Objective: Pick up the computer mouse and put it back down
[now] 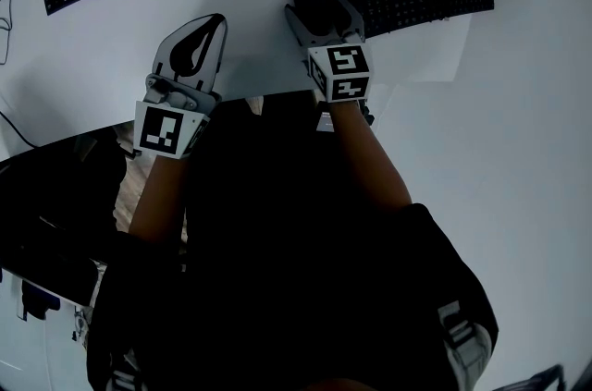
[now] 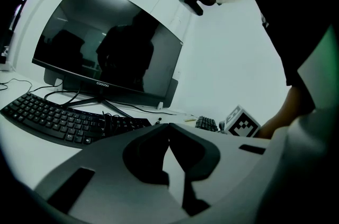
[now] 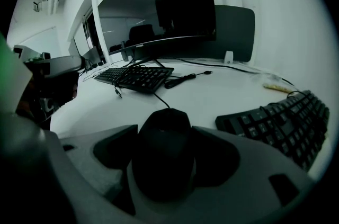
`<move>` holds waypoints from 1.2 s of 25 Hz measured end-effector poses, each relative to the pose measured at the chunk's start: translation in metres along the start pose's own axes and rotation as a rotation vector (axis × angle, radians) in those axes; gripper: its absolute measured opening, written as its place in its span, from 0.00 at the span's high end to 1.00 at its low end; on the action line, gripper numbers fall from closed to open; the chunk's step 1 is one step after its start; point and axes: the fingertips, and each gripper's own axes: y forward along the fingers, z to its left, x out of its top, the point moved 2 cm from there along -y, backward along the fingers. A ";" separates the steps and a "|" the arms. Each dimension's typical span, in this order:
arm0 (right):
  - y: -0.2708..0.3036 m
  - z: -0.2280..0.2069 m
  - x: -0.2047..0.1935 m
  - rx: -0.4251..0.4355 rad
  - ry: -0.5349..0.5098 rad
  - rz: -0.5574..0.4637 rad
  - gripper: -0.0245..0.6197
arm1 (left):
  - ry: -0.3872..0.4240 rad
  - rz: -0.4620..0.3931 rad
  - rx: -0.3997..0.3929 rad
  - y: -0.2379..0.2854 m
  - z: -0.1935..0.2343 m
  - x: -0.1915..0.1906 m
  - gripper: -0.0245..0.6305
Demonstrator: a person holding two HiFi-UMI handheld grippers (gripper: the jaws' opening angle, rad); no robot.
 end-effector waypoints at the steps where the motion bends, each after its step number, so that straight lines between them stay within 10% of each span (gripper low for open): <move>1: 0.000 0.000 0.000 0.009 0.008 -0.001 0.46 | 0.003 0.006 0.001 0.000 -0.001 -0.001 0.97; 14: -0.066 -0.010 0.059 0.164 0.115 -0.257 0.47 | 0.048 -0.064 0.031 -0.001 -0.027 0.040 0.97; 30: -0.212 -0.030 0.192 0.193 -0.068 -0.684 0.47 | 0.159 -0.232 0.058 -0.025 -0.054 0.152 0.97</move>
